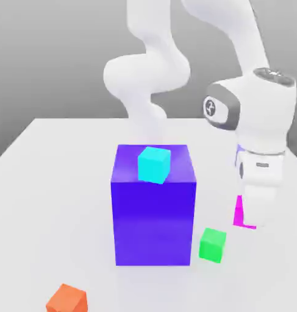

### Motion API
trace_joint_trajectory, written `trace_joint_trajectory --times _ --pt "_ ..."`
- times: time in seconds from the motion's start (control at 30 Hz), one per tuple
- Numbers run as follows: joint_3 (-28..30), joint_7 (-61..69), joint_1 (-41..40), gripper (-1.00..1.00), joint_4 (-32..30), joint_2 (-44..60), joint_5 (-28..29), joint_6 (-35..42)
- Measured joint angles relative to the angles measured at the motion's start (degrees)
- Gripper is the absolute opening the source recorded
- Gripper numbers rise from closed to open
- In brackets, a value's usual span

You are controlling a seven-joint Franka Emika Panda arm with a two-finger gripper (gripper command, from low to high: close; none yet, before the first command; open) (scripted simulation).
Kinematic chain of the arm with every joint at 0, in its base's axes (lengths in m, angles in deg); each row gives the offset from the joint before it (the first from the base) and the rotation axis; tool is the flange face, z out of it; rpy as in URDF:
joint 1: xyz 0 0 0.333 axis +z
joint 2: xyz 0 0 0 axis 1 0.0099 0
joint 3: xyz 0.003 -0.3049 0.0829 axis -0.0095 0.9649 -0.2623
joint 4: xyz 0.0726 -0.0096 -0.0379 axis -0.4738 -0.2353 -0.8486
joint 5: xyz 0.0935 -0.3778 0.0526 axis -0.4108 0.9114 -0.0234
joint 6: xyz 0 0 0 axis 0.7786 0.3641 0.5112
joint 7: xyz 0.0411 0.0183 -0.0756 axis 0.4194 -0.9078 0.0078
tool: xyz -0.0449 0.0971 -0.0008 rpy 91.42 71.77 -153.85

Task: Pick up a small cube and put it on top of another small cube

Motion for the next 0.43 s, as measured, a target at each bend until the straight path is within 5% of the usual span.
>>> trace_joint_trajectory --times 0.3,0.33,0.43 --pt "1.77 7.2 -0.19 -1.0 -2.15 8.66 -1.87 -10.81" --pt "1.82 7.15 -0.19 1.0 -2.14 10.01 -1.82 -12.11" --pt "1.82 7.15 -0.19 1.0 -2.14 10.01 -1.82 -12.11"
